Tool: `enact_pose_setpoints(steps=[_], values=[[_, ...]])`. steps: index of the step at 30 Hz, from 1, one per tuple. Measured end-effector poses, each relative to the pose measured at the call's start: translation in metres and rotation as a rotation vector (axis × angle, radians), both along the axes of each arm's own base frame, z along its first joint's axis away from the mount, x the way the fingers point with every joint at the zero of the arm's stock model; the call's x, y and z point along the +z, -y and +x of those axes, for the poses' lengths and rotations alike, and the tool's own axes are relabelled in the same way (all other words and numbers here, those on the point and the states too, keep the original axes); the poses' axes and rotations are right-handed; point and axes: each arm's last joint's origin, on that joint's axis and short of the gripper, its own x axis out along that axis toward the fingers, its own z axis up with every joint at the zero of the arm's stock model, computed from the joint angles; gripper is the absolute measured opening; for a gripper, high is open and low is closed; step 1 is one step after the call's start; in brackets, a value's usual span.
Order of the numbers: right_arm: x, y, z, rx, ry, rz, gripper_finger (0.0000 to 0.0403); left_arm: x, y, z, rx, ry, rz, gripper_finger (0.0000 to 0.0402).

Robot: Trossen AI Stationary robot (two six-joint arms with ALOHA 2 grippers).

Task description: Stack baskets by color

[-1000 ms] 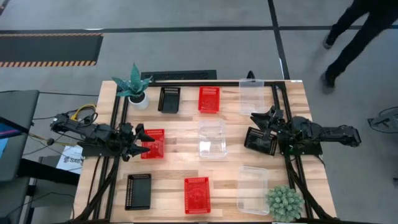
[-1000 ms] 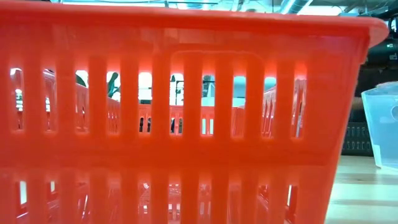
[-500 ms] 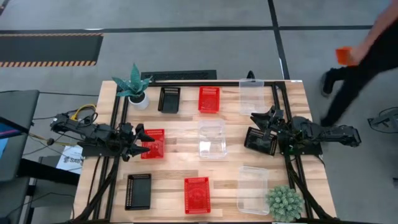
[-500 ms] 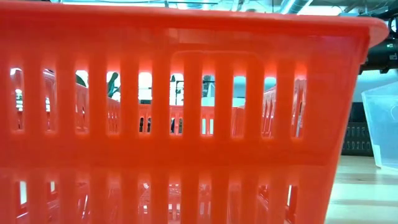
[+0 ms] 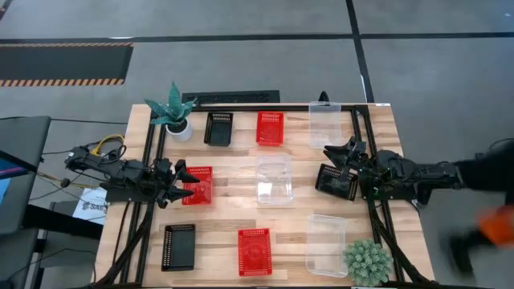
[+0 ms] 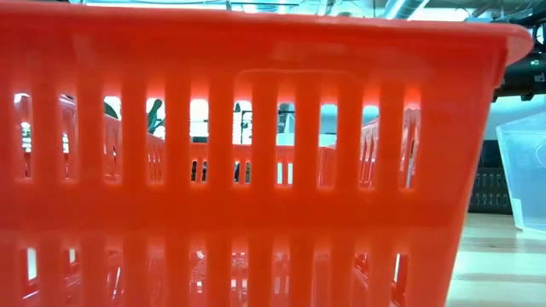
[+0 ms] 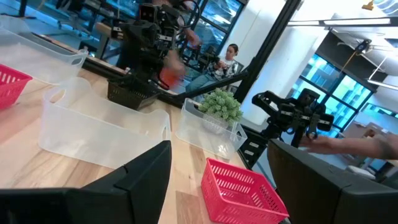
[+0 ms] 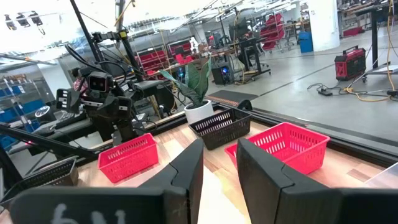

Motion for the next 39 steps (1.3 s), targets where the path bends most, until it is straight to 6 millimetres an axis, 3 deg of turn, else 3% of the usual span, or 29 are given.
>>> enact_pose_setpoints(steps=[6, 11, 16, 32, 39], values=[[0.001, 0.0, 0.0, 0.0, 0.011, 0.007, 0.0119, 0.001, -0.002, 0.0, 0.079, 0.01, 0.005, 0.0253], [0.008, 0.0, -0.001, 0.029, 0.204, 0.265, 0.0119, 0.002, -0.004, 0.0, 0.138, 0.019, 0.02, 0.0253], [0.009, 0.0, -0.001, 0.048, 0.284, 0.42, 0.0119, 0.002, -0.005, 0.0, 0.186, 0.021, 0.002, 0.0253], [0.009, 0.002, -0.001, 0.026, 0.294, 0.423, 0.0119, 0.007, -0.012, -0.001, 0.389, 0.073, -0.412, 0.0253], [0.007, 0.002, -0.001, 0.015, 0.267, 0.423, 0.0119, 0.007, -0.015, -0.002, 0.468, 0.088, -0.487, 0.0253]])
